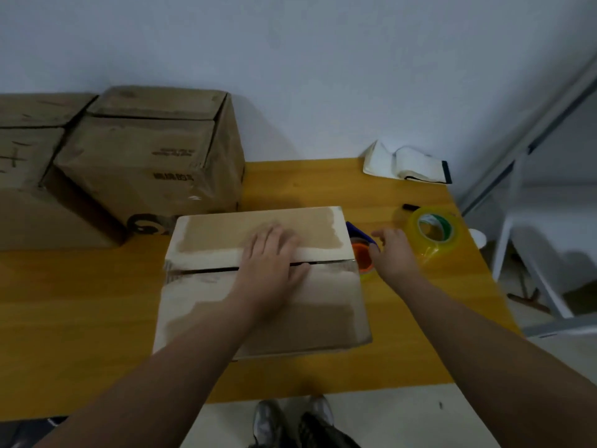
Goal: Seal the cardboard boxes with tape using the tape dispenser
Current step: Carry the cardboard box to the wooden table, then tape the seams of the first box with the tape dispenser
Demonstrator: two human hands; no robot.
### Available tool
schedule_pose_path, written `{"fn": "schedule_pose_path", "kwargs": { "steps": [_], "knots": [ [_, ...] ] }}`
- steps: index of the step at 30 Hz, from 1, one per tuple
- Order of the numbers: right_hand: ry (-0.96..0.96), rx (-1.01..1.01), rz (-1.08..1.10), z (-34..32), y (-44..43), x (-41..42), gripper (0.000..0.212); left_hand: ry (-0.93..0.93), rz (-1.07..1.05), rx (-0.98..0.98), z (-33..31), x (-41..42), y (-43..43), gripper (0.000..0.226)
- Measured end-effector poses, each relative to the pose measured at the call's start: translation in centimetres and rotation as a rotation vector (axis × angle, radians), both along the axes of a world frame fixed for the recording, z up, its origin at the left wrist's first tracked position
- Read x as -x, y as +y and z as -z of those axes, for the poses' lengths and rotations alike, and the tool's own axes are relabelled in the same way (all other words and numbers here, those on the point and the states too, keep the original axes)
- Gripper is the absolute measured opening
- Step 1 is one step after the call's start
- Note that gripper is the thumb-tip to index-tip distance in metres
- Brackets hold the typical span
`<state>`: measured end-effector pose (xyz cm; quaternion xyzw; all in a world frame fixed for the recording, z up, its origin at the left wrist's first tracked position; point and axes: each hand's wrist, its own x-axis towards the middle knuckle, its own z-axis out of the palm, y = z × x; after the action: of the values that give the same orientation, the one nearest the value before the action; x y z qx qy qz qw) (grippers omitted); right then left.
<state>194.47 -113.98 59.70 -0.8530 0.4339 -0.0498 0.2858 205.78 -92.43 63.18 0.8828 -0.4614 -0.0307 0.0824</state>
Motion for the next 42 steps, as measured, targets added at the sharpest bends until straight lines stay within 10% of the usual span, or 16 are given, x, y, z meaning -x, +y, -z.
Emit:
{"fn": "schedule_pose_path", "kwargs": {
  "steps": [6, 11, 22, 32, 42],
  "knots": [
    [0.309, -0.044, -0.155, 2.5, -2.5, -2.3, 0.056, 0.036, 0.064, 0.018, 0.8, 0.2, -2.1, 0.058],
    [0.411, 0.037, -0.136, 4.9, -3.1, -3.1, 0.025, 0.039, 0.063, 0.003, 1.4, 0.3, -1.9, 0.063],
    [-0.224, 0.182, -0.039, -6.3, -5.8, 0.4, 0.022, 0.230, -0.031, 0.014, -1.4, -0.3, -3.5, 0.044],
    [-0.623, 0.179, -0.227, -12.9, 1.2, -2.5, 0.018, 0.732, -0.254, 0.655, -10.1, -0.4, -2.3, 0.065],
    [-0.645, -0.405, -0.473, -12.6, 10.1, -6.8, 0.057, 0.875, -0.142, 0.605, -9.1, -3.5, 7.0, 0.050]
  ]
}}
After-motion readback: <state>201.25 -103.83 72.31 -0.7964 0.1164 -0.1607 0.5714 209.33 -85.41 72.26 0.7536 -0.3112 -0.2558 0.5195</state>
